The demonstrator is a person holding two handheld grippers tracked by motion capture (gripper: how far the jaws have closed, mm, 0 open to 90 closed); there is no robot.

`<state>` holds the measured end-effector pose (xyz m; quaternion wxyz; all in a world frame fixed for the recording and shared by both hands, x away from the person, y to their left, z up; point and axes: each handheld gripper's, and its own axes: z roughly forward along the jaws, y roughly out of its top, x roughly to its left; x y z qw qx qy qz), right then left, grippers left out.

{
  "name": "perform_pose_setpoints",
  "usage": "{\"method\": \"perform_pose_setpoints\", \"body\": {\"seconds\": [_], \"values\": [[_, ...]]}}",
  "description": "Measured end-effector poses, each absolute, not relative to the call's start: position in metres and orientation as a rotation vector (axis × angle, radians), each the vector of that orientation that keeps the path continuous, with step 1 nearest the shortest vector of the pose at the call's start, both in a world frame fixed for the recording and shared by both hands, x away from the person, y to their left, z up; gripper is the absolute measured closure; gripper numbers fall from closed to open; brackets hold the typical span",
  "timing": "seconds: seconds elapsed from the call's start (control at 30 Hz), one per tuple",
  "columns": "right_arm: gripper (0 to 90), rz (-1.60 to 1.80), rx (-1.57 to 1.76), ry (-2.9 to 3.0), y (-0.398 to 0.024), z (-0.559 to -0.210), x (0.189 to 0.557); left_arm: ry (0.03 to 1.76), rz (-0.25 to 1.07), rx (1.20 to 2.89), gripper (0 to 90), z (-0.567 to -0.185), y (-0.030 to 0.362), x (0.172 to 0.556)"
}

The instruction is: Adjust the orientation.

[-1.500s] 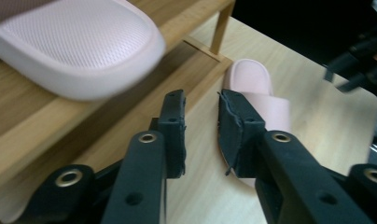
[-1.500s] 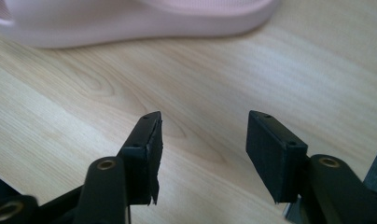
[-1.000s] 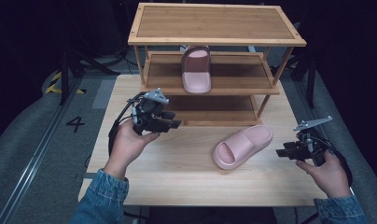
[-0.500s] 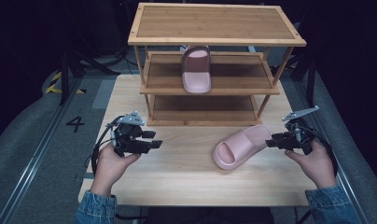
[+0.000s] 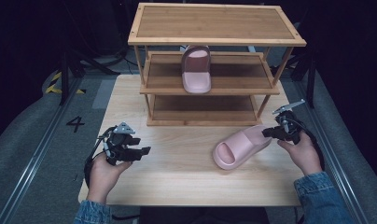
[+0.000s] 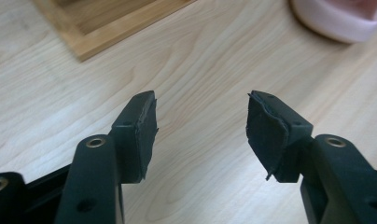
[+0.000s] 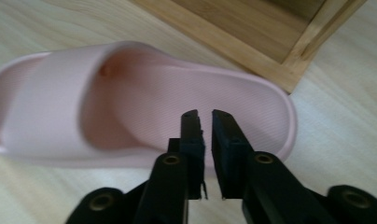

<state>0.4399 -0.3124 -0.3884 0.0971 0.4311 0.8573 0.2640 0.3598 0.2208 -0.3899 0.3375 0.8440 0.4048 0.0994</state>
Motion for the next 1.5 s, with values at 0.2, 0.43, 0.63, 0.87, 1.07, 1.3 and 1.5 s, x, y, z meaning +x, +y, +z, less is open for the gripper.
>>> {"method": "perform_pose_setpoints", "body": {"seconds": [0.2, 0.43, 0.63, 0.87, 1.07, 1.3, 1.5], "values": [[89.5, 0.746, 1.271, 2.514, -0.31, -0.398, 0.454, 1.101, 0.246, 2.139, 42.3, -0.397, 0.232, 0.352], [89.8, 0.752, 1.284, 2.513, -0.306, -0.407, 0.468, 1.108, 0.289, 2.165, 41.0, -0.408, 0.234, 0.344], [89.7, 0.744, 1.267, 2.521, -0.298, -0.416, 0.483, 1.128, 0.265, 2.193, 40.1, -0.424, 0.232, 0.339], [89.8, 0.758, 1.24, 2.512, -0.288, -0.417, 0.492, 1.133, 0.27, 2.18, 40.0, -0.424, 0.237, 0.329], [89.8, 0.722, 1.236, 2.502, -0.281, -0.425, 0.507, 1.151, 0.264, 2.18, 39.3, -0.426, 0.243, 0.32], [89.8, 0.675, 1.271, 2.518, -0.284, -0.43, 0.508, 1.124, 0.243, 2.205, 38.0, -0.425, 0.239, 0.321], [89.7, 0.62, 1.297, 2.532, -0.29, -0.428, 0.494, 1.08, 0.244, 2.216, 37.9, -0.421, 0.229, 0.33]]}}
